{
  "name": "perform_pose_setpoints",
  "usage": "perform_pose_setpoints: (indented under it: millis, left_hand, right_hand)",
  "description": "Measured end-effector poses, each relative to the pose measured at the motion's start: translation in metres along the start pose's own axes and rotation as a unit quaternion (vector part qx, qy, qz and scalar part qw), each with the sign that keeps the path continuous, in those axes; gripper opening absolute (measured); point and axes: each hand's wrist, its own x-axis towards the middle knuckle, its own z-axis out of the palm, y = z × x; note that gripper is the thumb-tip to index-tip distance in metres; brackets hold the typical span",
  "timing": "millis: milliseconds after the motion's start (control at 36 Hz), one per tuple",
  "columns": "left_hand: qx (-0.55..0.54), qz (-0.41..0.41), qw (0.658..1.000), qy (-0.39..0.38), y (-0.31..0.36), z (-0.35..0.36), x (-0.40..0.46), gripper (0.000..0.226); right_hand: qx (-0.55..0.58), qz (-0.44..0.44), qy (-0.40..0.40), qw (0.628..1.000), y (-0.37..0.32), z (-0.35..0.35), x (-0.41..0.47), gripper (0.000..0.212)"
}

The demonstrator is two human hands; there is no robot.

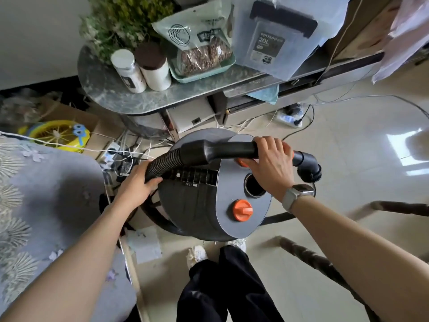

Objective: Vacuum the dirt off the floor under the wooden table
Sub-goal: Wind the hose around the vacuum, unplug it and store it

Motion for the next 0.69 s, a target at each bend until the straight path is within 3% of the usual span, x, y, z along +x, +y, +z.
perform_pose_setpoints:
  millis: [250, 361, 444, 556, 694]
  left_hand:
    - [-0.068, 0.074, 0.986, 0.134, 0.059, -0.022, 0.024, 0.048]
    - [-0.103, 0.113, 0.969, 0.195, 0.09, -0.024, 0.028, 0.045]
    - [-0.103, 0.093, 0.982, 0.13, 0.08, -0.022, 0.03, 0.038]
    - [-0.11, -0.05, 0.992, -0.02, 0.027, -0.006, 0.018, 0.043]
    - [-0.143, -0.086, 0.986, -0.029, -0.009, 0.011, 0.004, 0.049]
  right_hand:
    - [0.053, -0.085, -0.048, 0.994, -0.035, -0.038, 0.026, 0.067]
    - [0.08, -0.025, -0.043, 0.996, -0.034, -0.044, 0.042, 0.066]
    - [0.059, 0.004, -0.026, 0.998, -0.026, -0.039, 0.04, 0.062]
    - [0.056, 0.029, -0.026, 0.998, -0.021, -0.029, 0.027, 0.064]
    - [0.097, 0.09, -0.02, 0.991, -0.03, -0.007, 0.019, 0.063]
